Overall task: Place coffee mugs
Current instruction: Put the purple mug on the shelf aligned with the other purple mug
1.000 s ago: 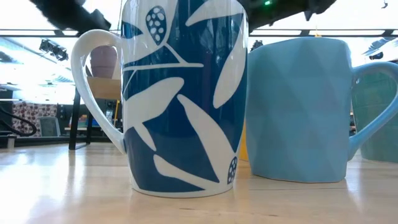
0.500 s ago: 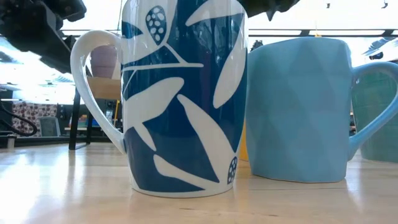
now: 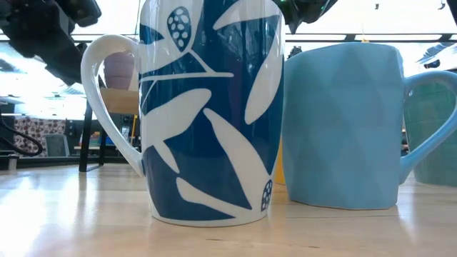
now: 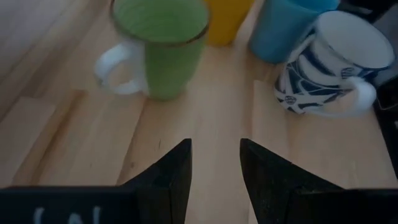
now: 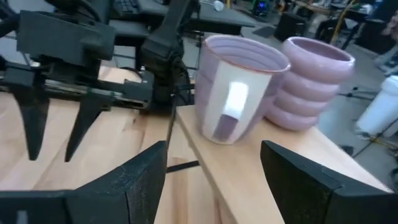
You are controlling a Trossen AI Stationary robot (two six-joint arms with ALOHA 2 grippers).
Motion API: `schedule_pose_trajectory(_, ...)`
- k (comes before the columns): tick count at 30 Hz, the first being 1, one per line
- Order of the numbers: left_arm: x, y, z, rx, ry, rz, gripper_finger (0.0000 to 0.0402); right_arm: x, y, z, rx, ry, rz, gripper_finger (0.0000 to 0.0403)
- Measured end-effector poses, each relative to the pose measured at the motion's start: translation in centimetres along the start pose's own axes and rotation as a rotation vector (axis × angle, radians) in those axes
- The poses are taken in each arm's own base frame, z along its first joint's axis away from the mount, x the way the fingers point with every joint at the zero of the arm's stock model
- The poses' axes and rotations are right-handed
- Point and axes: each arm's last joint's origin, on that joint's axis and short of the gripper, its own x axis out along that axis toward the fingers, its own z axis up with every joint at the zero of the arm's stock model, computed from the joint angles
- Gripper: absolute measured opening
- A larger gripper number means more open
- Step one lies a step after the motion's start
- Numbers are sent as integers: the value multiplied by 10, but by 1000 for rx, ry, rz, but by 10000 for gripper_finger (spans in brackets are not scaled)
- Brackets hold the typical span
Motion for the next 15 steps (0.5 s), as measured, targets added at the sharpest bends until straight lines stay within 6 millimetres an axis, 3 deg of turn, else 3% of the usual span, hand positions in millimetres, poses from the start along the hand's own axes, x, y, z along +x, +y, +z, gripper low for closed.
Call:
schedule_pose_trajectory(7, -6, -4, 13, 130, -64, 62, 141, 2, 2, -4, 7, 9, 52, 265)
schedule_pose_trajectory(15, -8, -2, 15, 147, -47, 109, 141, 11, 3, -10, 13, -18, 49, 265)
